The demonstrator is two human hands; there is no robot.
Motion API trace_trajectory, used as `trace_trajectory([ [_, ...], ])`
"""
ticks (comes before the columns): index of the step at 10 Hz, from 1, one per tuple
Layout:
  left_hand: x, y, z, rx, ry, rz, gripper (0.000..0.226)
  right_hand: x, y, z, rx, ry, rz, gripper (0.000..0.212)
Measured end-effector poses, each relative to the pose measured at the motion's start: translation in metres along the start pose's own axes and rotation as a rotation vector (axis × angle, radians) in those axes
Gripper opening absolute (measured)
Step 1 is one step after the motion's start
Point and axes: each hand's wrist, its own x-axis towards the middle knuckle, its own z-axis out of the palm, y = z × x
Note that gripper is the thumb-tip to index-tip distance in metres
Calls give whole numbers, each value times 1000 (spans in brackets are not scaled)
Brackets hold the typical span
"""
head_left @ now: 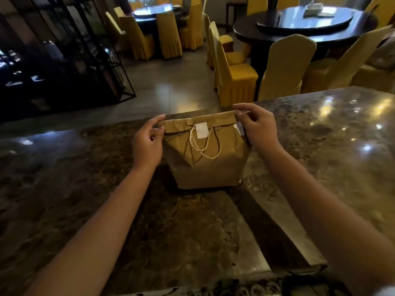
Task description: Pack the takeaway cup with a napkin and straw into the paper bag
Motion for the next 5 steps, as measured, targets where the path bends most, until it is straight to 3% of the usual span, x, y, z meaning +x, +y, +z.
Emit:
trace_trajectory([
  [3, 13, -19, 5, 14, -11, -30, 33, 6, 4, 5, 115, -61, 27, 24],
  [5, 15, -15, -6, -1, -70, -36, 34, 9, -9, 3, 66, -81, 60, 27],
])
